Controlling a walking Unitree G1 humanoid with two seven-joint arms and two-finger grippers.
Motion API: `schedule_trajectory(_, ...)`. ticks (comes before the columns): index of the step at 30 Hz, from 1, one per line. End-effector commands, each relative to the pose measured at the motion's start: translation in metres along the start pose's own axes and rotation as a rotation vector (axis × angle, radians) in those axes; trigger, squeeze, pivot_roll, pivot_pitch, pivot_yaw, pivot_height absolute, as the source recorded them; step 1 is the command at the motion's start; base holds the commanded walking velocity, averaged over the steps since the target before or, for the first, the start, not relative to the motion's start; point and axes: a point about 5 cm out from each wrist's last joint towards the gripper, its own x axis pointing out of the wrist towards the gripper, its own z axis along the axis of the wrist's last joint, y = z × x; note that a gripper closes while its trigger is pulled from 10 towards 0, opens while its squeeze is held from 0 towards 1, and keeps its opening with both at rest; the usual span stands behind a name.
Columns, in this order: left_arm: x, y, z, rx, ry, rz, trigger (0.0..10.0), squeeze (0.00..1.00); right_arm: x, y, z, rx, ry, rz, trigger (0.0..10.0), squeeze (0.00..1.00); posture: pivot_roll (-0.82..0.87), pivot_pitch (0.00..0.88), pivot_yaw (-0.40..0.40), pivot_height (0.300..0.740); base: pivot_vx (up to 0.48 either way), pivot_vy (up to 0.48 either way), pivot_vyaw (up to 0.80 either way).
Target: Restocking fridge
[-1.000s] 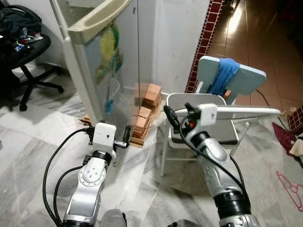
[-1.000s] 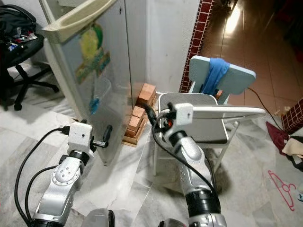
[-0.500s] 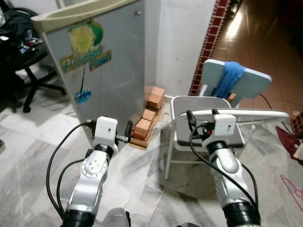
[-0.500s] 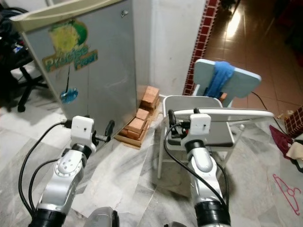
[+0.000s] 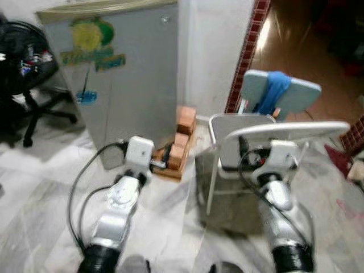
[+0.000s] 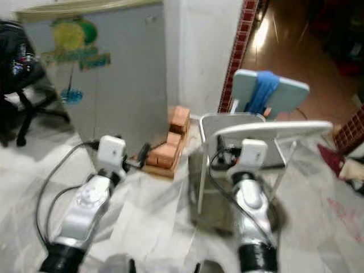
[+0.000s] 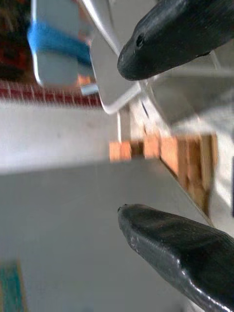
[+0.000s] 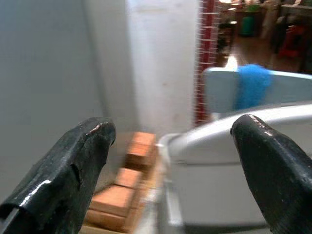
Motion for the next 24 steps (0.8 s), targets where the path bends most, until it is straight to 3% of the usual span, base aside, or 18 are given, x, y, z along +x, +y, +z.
schedule_trajectory(1, 0.004, 0.003, 0.005, 0.011, -0.019, 0.011, 10.0, 0.00, 0.003, 0.002, 0.006, -0.014, -0.019, 0.016, 10.0, 1.00, 0.01, 0.000, -0.017, 0.740, 0.000, 0.480, 0.00)
schedule_trajectory(13, -0.008, 0.007, -0.002, -0.015, 0.000, 0.026, 10.0, 0.00, -0.003, 0.000, 0.003, 0.004, -0.004, 0.018, 10.0, 1.00, 0.02, 0.012, -0.013, 0.740, 0.000, 0.480, 0.00)
schedule_trajectory(14, -0.007, 0.007, -0.001, -0.018, -0.003, 0.026, 10.0, 0.00, -0.003, 0.000, 0.003, 0.008, -0.004, 0.023, 10.0, 0.23, 0.02, 0.007, -0.011, 0.740, 0.000, 0.480, 0.00)
schedule_trajectory(15, -0.006, 0.008, 0.000, -0.022, -0.007, 0.024, 10.0, 0.00, -0.003, 0.001, 0.003, 0.004, -0.003, 0.030, 10.0, 0.00, 0.02, 0.003, -0.010, 0.740, 0.000, 0.480, 0.00)
schedule_trajectory(18, -0.004, 0.009, 0.003, -0.024, -0.022, 0.014, 10.0, 0.00, -0.004, 0.002, 0.000, 0.001, 0.024, 0.039, 10.0, 0.00, 0.02, 0.000, -0.011, 0.740, 0.000, 0.480, 0.00)
schedule_trajectory(24, -0.003, 0.011, 0.005, -0.036, -0.035, 0.011, 10.0, 0.00, -0.003, 0.001, -0.001, -0.004, 0.022, 0.043, 10.0, 0.00, 0.01, 0.000, -0.012, 0.740, 0.000, 0.480, -0.80)
